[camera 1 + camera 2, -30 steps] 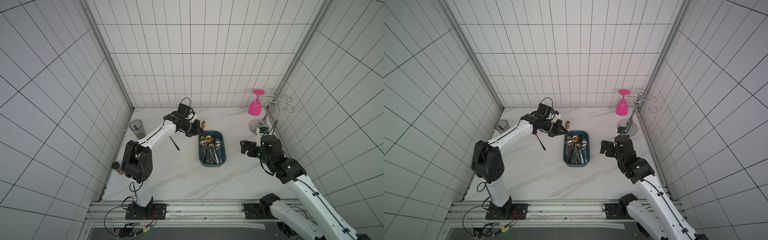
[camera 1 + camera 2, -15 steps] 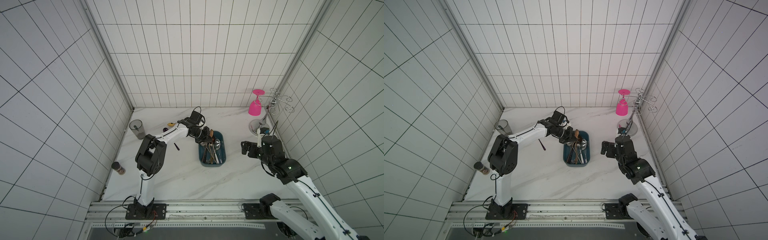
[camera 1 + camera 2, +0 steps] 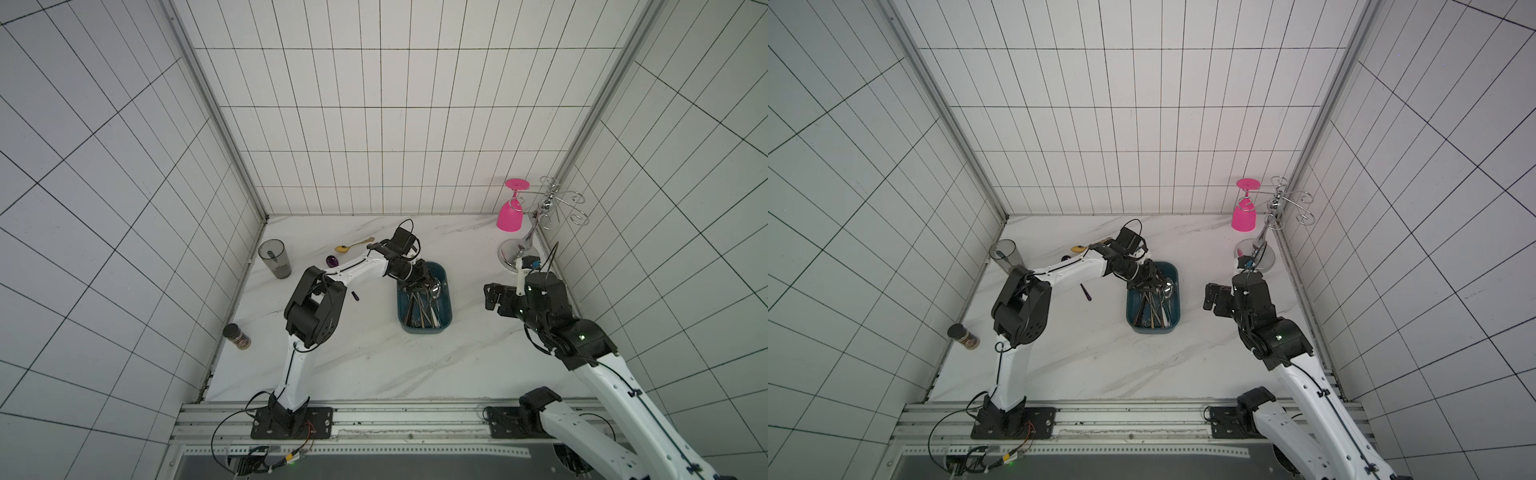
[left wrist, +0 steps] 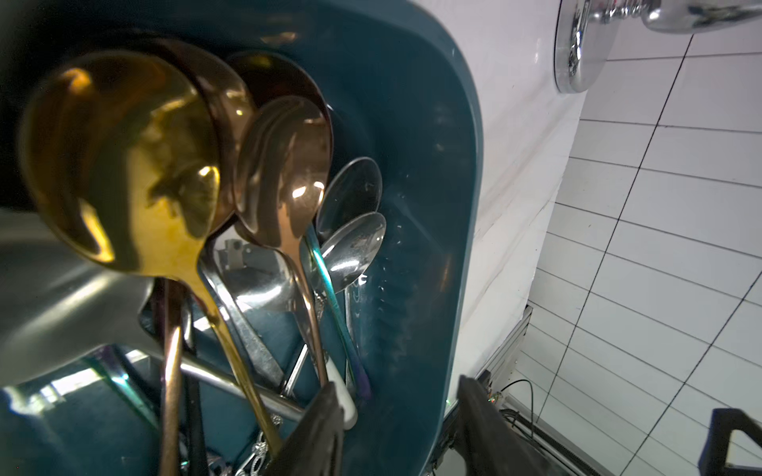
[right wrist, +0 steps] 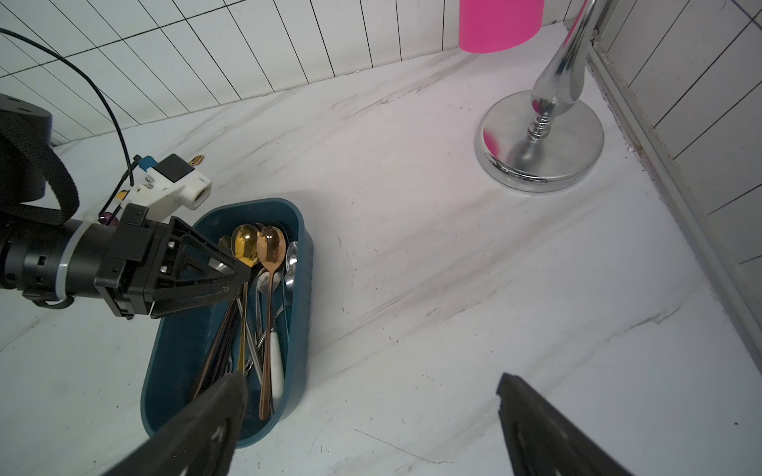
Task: Put the spoon into the storage box
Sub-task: Place the spoon in the storage box, then pick up the spoon from the center of the board.
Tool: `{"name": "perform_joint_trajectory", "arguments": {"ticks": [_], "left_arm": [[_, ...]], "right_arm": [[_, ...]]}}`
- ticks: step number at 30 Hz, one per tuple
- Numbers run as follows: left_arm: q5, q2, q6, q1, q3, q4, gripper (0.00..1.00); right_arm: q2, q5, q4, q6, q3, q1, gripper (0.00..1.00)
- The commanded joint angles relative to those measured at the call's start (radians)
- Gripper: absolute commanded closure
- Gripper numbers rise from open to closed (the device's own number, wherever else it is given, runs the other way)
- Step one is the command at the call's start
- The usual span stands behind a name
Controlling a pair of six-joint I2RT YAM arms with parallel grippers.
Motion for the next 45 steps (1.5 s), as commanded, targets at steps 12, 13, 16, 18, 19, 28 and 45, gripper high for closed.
{"name": "perform_joint_trajectory", "arguments": {"ticks": [12, 13, 16, 18, 19, 28, 45], "left_arm": [[-0.121, -0.254, 0.094, 0.11, -0.086, 0.007, 0.34], [-0.125, -0.271, 0.102, 0.12, -0.099, 0.011, 0.34], [-0.138, -0.309, 0.138, 0.155, -0.128, 0.012, 0.26], [-0.156, -0.333, 0.167, 0.186, -0.147, 0.005, 0.21], [-0.16, -0.344, 0.174, 0.201, -0.159, 0.005, 0.19], [-0.302, -0.403, 0.23, 0.4, -0.285, -0.028, 0.12], [-0.652, -0.225, 0.251, 0.472, -0.206, -0.157, 0.29]], "right_arm": [[-0.023, 0.004, -0.01, -0.028, 0.007, -0.019, 0.01], [-0.022, 0.006, -0.01, -0.034, 0.008, -0.019, 0.01], [-0.018, 0.016, -0.01, -0.049, 0.014, -0.021, 0.02], [-0.017, 0.029, -0.01, -0.063, 0.02, -0.023, 0.01], [-0.017, 0.039, -0.01, -0.069, 0.022, -0.023, 0.01], [-0.022, 0.121, -0.016, -0.113, 0.033, -0.037, 0.01], [0.015, 0.031, -0.022, -0.138, 0.038, -0.045, 0.01]]}}
